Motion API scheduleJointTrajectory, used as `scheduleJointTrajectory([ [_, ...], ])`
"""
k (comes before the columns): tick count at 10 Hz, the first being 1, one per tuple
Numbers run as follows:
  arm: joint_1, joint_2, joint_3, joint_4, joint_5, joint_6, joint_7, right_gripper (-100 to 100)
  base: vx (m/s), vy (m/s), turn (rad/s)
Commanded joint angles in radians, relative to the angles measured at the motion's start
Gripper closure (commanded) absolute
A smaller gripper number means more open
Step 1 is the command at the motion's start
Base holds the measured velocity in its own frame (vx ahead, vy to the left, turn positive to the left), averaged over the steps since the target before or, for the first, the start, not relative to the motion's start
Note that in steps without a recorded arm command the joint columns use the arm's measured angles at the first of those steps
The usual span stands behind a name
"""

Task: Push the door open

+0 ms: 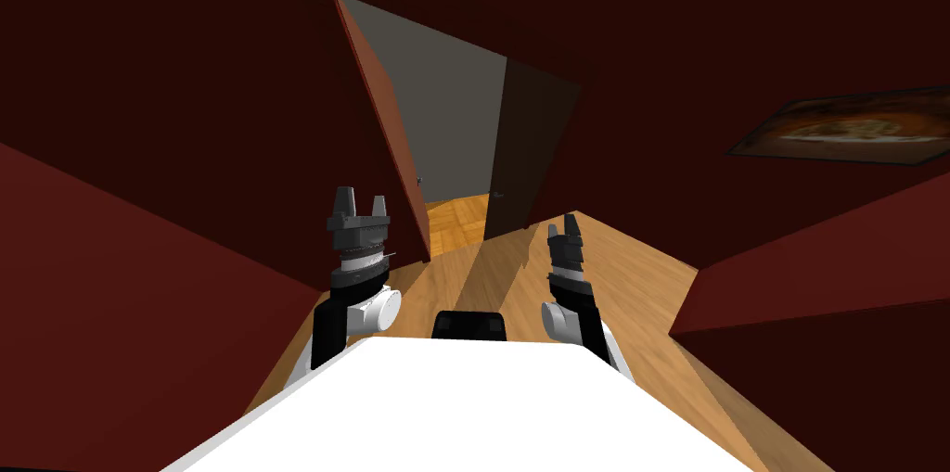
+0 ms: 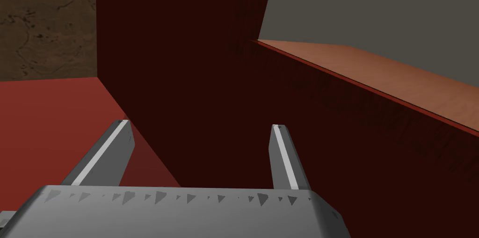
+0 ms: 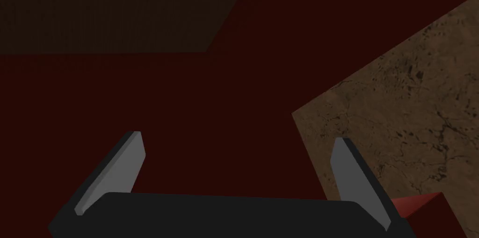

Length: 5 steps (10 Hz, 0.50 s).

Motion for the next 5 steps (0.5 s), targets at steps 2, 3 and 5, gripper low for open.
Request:
scheduleJointTrajectory([
  [2, -0.019, -0.013, -0.001, 0.045, 0.008, -0.013, -0.014, -100, 0.106, -0.015, 0.017],
  [3, -0.029, -0.020, -0.001, 0.071, 0.013, -0.020, -0.022, -100, 0.150, -0.040, 0.026],
  [5, -0.050, -0.032, -0.002, 0.121, 0.023, -0.034, -0.037, -100, 0.154, -0.043, 0.025],
])
